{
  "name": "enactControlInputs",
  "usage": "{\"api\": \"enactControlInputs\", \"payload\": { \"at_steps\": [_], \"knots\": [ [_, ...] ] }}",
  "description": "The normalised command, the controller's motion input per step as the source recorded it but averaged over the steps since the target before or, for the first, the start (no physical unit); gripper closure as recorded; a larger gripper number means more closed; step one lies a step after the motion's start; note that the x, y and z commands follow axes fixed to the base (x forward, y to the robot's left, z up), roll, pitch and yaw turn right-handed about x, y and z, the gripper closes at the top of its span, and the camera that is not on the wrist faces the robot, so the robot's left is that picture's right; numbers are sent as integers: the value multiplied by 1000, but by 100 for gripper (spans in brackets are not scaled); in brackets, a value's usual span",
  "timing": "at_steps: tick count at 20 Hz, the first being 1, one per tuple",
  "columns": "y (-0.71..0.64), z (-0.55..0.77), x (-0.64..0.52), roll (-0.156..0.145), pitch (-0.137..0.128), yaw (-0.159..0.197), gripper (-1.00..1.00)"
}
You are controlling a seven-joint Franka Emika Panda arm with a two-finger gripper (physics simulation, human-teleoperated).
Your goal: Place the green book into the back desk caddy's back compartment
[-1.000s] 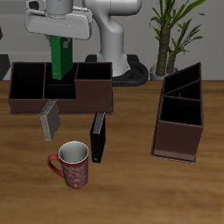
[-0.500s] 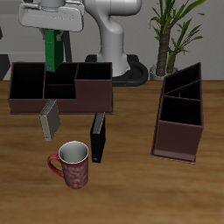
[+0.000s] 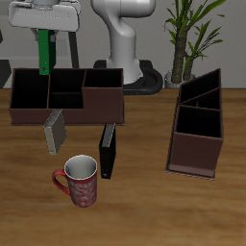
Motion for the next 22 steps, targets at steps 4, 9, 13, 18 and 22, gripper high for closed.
{"api": "enactControlInputs", "payload": {
  "at_steps": [4,9,13,18,22],
  "knots": [
    [-263,-67,-92,-27,17,39,100],
    [-329,-90,-180,-42,7,-10,100],
    [14,-69,-216,-5,2,-7,100],
    [-42,-20,-205,-21,7,-11,100],
    [33,-34,-130,15,3,4,100]
  ]
}}
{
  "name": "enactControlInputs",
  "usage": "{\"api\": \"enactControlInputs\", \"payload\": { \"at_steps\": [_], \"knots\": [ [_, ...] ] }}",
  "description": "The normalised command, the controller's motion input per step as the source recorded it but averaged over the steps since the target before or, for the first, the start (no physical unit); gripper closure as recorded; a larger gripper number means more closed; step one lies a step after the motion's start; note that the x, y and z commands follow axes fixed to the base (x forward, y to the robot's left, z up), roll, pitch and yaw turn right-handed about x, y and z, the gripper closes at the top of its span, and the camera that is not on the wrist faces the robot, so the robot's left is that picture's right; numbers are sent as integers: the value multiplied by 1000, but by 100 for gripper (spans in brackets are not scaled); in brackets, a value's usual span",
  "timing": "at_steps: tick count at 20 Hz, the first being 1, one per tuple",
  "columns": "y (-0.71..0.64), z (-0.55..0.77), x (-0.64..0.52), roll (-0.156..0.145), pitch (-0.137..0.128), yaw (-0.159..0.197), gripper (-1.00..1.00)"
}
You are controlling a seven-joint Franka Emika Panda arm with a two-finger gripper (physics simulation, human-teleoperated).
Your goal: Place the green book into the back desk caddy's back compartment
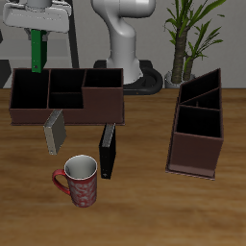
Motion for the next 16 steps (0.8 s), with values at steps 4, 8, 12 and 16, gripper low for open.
{"api": "enactControlInputs", "payload": {
  "at_steps": [4,8,12,16],
  "knots": [
    [60,-71,-6,20,26,55,100],
    [206,88,-13,47,-9,240,100],
    [229,88,30,35,-2,259,100],
    [133,-35,-63,44,34,228,100]
  ]
}}
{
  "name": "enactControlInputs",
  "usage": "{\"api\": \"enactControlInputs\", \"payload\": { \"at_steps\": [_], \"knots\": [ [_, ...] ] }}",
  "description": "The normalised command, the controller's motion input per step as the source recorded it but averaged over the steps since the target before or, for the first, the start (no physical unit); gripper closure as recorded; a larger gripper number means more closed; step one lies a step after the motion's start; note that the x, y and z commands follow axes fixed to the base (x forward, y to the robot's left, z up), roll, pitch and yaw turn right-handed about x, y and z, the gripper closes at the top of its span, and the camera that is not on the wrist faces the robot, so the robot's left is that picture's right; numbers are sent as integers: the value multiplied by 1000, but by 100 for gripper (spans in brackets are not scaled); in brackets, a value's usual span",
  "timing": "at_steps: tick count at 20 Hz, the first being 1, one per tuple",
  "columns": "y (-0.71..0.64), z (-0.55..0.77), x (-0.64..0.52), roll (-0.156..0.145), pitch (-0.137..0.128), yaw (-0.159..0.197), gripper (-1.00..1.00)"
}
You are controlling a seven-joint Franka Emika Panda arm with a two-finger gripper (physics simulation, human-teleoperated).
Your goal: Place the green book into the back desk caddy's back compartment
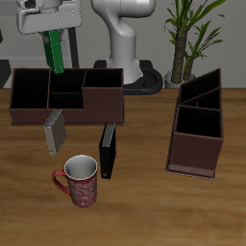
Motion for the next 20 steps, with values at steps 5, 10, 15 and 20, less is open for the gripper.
{"api": "enactControlInputs", "payload": {
  "at_steps": [5,10,15,20],
  "knots": [
    [-50,-73,-72,25,22,243,100],
    [-76,53,-118,-24,21,105,100],
    [9,139,-144,-24,9,114,100],
    [10,101,-79,-52,10,76,100]
  ]
}}
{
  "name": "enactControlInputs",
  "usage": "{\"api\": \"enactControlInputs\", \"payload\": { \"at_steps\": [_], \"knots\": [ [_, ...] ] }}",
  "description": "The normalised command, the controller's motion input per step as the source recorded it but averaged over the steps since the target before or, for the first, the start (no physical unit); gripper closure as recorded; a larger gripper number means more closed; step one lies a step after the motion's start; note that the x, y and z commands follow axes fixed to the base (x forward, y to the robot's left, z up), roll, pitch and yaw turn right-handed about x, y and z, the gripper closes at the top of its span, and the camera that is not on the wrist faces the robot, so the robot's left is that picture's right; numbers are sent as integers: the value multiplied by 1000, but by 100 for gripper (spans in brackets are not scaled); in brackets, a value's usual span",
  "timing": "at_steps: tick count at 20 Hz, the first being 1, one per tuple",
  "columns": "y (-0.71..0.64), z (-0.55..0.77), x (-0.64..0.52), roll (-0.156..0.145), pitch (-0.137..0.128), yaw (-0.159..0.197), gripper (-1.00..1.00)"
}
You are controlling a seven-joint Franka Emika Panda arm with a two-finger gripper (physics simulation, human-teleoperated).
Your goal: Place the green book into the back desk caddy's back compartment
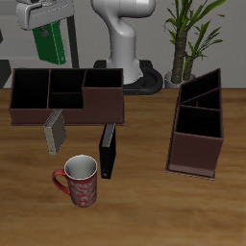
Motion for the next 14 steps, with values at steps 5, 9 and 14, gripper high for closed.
{"api": "enactControlInputs", "payload": {
  "at_steps": [5,9,14],
  "knots": [
    [0,-8,-69,-36,33,54,100],
    [46,6,-1,-35,28,78,100],
    [214,39,30,17,21,118,100]
  ]
}}
